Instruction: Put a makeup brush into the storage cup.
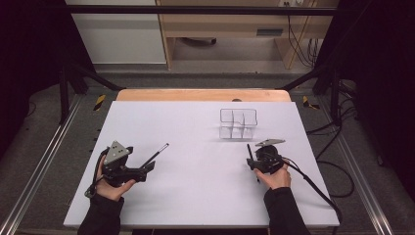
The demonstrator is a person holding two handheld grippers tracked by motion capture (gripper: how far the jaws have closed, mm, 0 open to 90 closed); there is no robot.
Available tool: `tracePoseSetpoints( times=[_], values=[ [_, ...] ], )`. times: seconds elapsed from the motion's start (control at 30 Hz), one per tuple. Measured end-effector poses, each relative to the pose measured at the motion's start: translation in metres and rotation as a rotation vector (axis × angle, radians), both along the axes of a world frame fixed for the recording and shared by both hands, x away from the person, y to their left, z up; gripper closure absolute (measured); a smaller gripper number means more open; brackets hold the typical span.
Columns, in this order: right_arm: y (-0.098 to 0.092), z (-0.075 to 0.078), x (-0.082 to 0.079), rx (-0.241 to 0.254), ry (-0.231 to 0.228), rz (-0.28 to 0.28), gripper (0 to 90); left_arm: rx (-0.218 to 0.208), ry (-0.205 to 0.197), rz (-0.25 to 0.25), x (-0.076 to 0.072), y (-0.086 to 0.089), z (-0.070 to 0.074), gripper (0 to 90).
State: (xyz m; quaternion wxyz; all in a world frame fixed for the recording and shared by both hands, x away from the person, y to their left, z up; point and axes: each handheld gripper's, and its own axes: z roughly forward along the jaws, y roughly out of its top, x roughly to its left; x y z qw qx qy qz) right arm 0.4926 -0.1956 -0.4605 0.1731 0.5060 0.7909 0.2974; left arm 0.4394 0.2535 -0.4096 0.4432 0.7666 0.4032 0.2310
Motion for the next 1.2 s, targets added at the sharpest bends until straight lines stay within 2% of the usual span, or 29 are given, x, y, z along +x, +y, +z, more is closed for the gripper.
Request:
tracePoseSetpoints(
  times=[0.37, 0.9, 1.2],
  values=[
    [0.001, -0.0064, 0.0017, -0.023, 0.036, 0.001, 66.1, 0.003, 0.007, -0.007, 0.0003, -0.0015, -0.0009, 4.4],
    [0.0013, -0.0075, 0.0001, -0.038, 0.03, 0.0, 79.8, 0.006, 0.007, -0.013, -0.0004, -0.0034, -0.0009, 4.8],
    [0.0011, -0.0069, -0.0001, -0.038, 0.035, 0.007, 81.1, 0.011, 0.008, -0.018, -0.0005, -0.005, -0.0013, 4.9]
  ],
)
